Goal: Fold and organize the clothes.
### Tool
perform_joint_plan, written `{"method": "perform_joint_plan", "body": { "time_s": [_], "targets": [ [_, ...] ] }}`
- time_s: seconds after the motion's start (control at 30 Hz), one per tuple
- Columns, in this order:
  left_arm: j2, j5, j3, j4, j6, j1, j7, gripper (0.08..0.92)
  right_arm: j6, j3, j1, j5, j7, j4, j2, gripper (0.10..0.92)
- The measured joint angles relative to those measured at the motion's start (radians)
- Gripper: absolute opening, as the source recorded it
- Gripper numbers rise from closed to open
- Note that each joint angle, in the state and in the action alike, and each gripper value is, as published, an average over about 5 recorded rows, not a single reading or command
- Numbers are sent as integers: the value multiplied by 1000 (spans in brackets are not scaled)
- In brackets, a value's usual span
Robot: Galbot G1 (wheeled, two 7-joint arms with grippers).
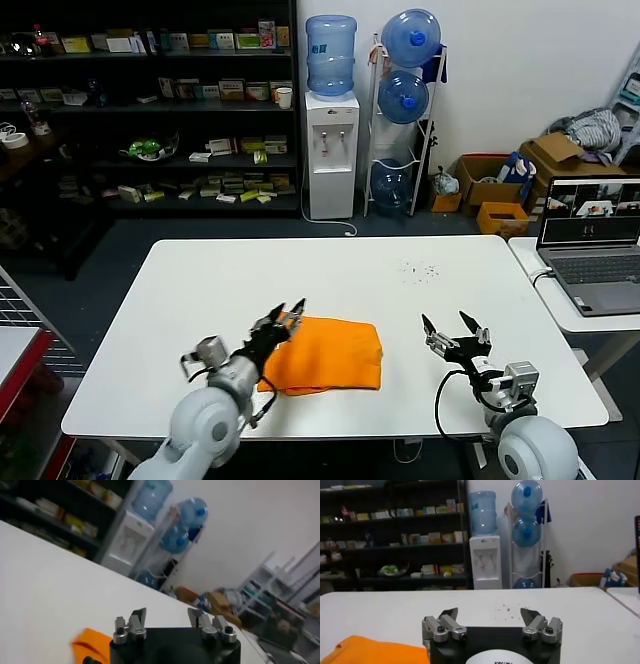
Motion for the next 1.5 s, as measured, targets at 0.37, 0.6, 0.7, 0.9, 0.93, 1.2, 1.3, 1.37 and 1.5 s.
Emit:
{"method": "perform_joint_plan", "body": {
  "time_s": [0.37,0.6,0.7,0.9,0.93,1.2,1.3,1.37,1.5],
  "targets": [
    [-102,307,-329,-46,-279,315,238,821,139,91,-85,-139,-124,-7,113,823],
    [-154,427,-435,-53,-385,404,312,823,207,146,-135,-193,-168,-15,165,823],
    [-159,455,-461,-53,-411,427,330,823,230,162,-147,-211,-176,-22,178,823],
    [-160,491,-489,-49,-448,456,356,823,265,181,-160,-232,-184,-32,193,823],
    [-160,496,-493,-48,-453,459,359,823,270,184,-161,-234,-185,-33,195,823],
    [-159,515,-517,-44,-481,473,378,823,296,191,-161,-246,-188,-45,207,823],
    [-159,519,-521,-44,-487,477,381,823,303,195,-164,-249,-189,-46,210,823],
    [-159,522,-523,-44,-490,480,382,823,306,199,-167,-250,-190,-46,212,823],
    [-155,525,-529,-45,-495,487,385,823,312,206,-170,-252,-190,-46,216,823]
  ]
}}
